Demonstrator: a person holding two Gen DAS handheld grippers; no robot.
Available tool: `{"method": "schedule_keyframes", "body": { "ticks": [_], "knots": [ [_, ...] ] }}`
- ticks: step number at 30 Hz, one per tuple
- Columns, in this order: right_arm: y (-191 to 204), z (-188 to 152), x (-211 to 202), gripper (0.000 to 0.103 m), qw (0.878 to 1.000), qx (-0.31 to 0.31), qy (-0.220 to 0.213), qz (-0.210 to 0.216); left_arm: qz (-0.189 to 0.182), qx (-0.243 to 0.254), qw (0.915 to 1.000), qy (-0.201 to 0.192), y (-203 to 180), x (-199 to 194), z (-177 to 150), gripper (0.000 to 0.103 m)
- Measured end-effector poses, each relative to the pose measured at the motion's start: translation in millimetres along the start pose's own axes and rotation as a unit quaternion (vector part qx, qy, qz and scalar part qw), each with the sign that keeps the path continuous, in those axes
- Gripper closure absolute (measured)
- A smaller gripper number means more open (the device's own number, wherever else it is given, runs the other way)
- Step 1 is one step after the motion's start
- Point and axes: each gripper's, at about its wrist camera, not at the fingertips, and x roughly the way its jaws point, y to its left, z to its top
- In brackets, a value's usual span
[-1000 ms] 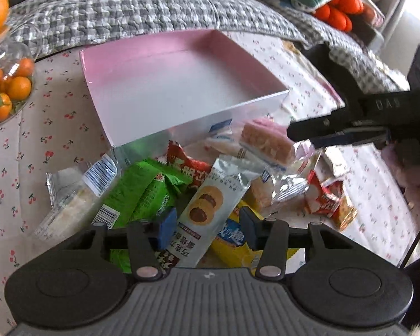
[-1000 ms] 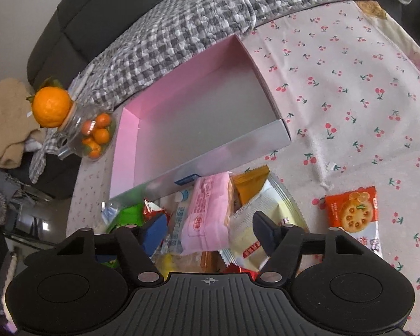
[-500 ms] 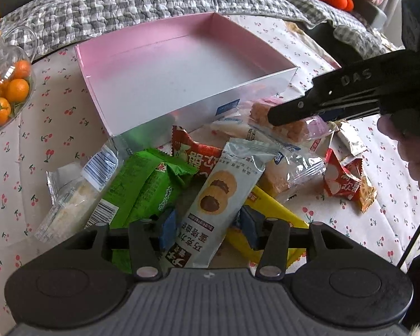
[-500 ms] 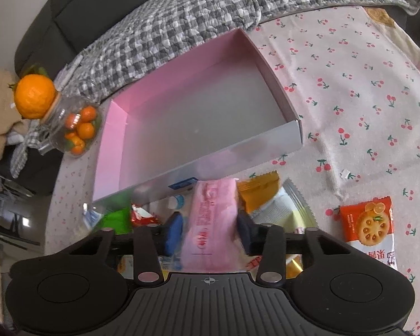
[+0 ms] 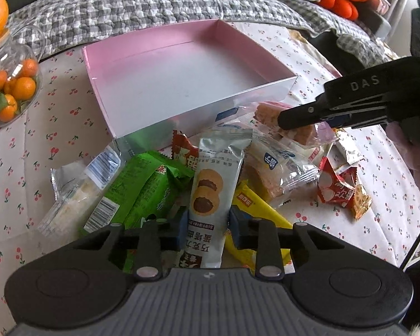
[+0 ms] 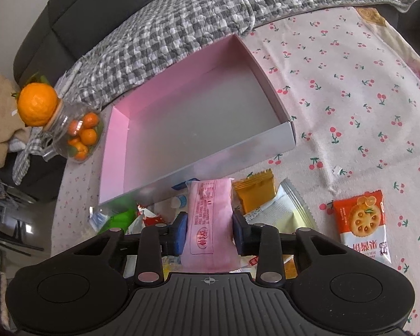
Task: Organize snacks
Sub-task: 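Carry both snacks into the pink box and open both grippers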
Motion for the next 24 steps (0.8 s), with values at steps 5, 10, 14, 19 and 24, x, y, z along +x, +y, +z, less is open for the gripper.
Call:
{"method": "schedule_keyframes", "body": {
  "ticks": [5, 10, 14, 19, 24],
  "knots": [
    [2, 0, -10, 0.071, 1.0, 0.002, -0.008, 0.009, -0.012, -0.016, 0.9998, -0.007, 2, -9, -3, 0.076],
    [2, 1, -20, 0.071, 1.0, 0.01, -0.018, 0.018, -0.02, -0.027, 0.9993, -0.016, 0, -17, -3, 0.076],
    [0, 3, -28, 0.071, 0.999, 0.02, -0.027, 0.033, -0.031, -0.04, 0.9984, -0.023, 1, -24, -2, 0.076],
    [-1, 9, -38, 0.071, 0.997, 0.033, -0.043, 0.053, -0.042, -0.063, 0.9962, -0.043, 2, -35, 3, 0.076],
    [-3, 19, -41, 0.071, 0.995, 0.044, -0.063, 0.061, -0.051, -0.094, 0.9921, -0.065, 8, -42, 13, 0.076]
  ]
}}
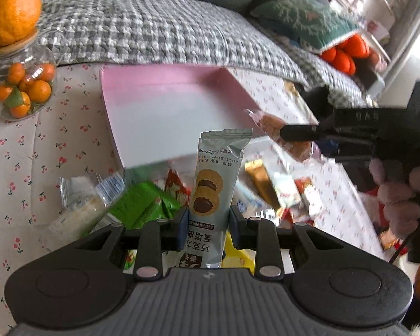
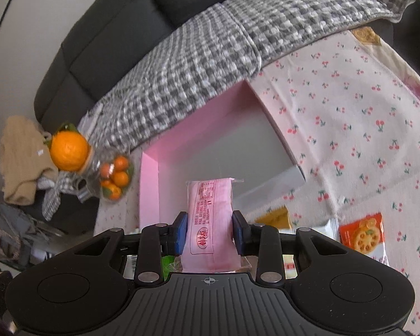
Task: Organize snacks
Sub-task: 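Carry both snacks into the pink box and open both grippers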
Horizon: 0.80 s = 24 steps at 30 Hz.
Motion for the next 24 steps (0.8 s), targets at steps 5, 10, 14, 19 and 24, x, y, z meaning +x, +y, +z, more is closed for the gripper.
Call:
{"method": "schedule_keyframes", "body": {
  "ticks": [5, 10, 14, 19, 24],
  "knots": [
    [4, 11, 11, 0.071, 1.0, 0.004, -0.015, 0.012, 0.016, -0.041, 0.9988, -0.022, 10, 8, 23, 0.076],
    [8, 22, 27, 0.071, 0.999, 0.007, -0.031, 0.022, 0.033, -0.064, 0.9961, -0.05, 18, 26, 47, 0.076],
    [10, 31, 43, 0.071, 0.999, -0.008, -0.042, 0.012, 0.058, -0.07, 0.9931, -0.074, 21, 41, 59, 0.076],
    [4, 36, 63, 0.071, 0.999, -0.005, -0.041, -0.001, 0.082, -0.072, 0.9887, -0.103, 29, 57, 69, 0.076],
    [2, 37, 77, 0.071, 0.999, -0.01, -0.038, -0.017, 0.105, -0.083, 0.9855, -0.105, 36, 72, 71, 0.076]
  ]
}}
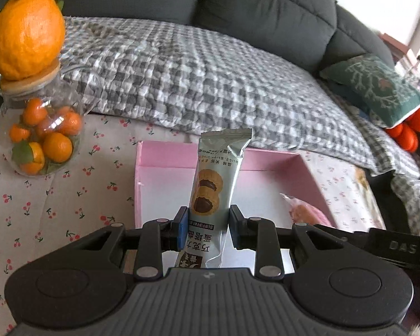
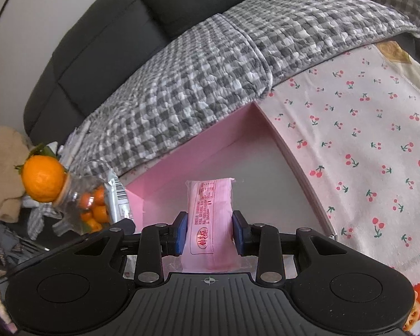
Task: Organize snacks
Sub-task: 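Carry both snacks into the pink box and open both grippers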
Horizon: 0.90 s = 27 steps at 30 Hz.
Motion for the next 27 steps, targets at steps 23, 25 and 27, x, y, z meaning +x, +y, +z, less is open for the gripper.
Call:
{"method": "schedule_keyframes", "body": {
  "ticks": [23, 25, 27],
  "knots": [
    [-6, 3, 1, 0.045, 1.0, -0.002, -0.005, -0.019, 0.045, 0.035, 0.9983, 0.012, -9, 21, -10, 0.054],
    [-7, 3, -1, 0.042, 1.0, 0.0, -0.004, -0.021, 0.044, 0.039, 0.9981, 0.018, -9, 22, -11, 0.049],
    [-8, 4, -3, 0.037, 1.0, -0.001, -0.005, -0.024, 0.041, 0.041, 0.9981, 0.023, -9, 21, -11, 0.043]
  ]
}}
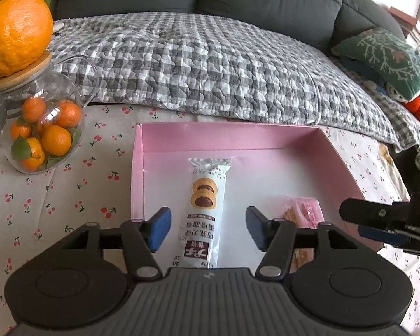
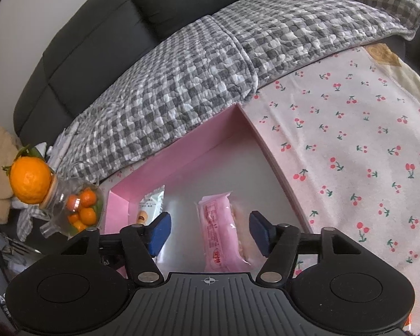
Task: Organize snacks
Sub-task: 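Carry both snacks into the pink box and open both grippers, then grasp the yellow cracker pack with the left gripper while the right grasps the red candy pack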
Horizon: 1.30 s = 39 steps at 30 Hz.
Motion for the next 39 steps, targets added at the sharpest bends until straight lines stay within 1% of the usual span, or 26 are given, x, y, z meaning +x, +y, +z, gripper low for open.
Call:
{"method": "schedule_keyframes", "body": {
  "ticks": [1, 3, 4, 5, 6, 11, 13, 15, 17, 23, 27, 32, 39],
  "knots": [
    [0, 0, -2, 0.036, 1.0, 0.0, -0.001, 0.0, -0.002, 0.001, 1.0, 0.002, 0, -1, 0, 0.039],
    [-1, 0, -6, 0.034, 1.0, -0.002, -0.001, 0.001, -0.005, 0.006, 1.0, 0.003, 0, -5, -1, 0.037],
    [-1, 0, -9, 0.033, 1.0, -0.003, -0.002, 0.001, -0.005, 0.009, 0.9999, 0.005, -1, -8, -1, 0.034],
    [-1, 0, -12, 0.03, 1.0, -0.005, -0.002, -0.001, -0.006, 0.011, 0.9999, 0.006, -1, -11, -1, 0.03],
    [0, 0, -15, 0.028, 1.0, -0.009, -0.002, -0.002, -0.007, 0.013, 0.9999, 0.007, -1, -14, -2, 0.029],
    [1, -2, -30, 0.026, 0.999, -0.032, 0.004, -0.012, -0.008, 0.023, 0.9996, 0.018, -1, -29, -6, 0.022],
    [2, -5, -35, 0.025, 0.999, -0.039, 0.005, -0.014, -0.004, 0.028, 0.9995, 0.017, -1, -36, -9, 0.019],
    [1, -8, -41, 0.02, 0.999, -0.047, 0.006, -0.016, -0.002, 0.031, 0.9994, 0.016, 0, -42, -11, 0.016],
    [2, -11, -45, 0.02, 0.998, -0.055, 0.006, -0.019, 0.0, 0.031, 0.9994, 0.016, 1, -49, -13, 0.009],
    [6, -23, -60, 0.016, 0.996, -0.081, 0.014, -0.028, -0.001, 0.038, 0.9991, 0.021, 0, -71, -22, 0.002],
    [10, -32, -69, 0.016, 0.994, -0.104, 0.022, -0.029, -0.005, 0.038, 0.9991, 0.016, 0, -85, -31, 0.001],
    [11, -43, -79, 0.016, 0.992, -0.121, 0.031, -0.026, -0.012, 0.034, 0.9992, 0.016, 5, -90, -44, 0.001],
    [10, -56, -94, 0.016, 0.988, -0.145, 0.031, -0.034, -0.012, 0.06, 0.9979, 0.023, 8, -98, -66, 0.001]
  ]
}}
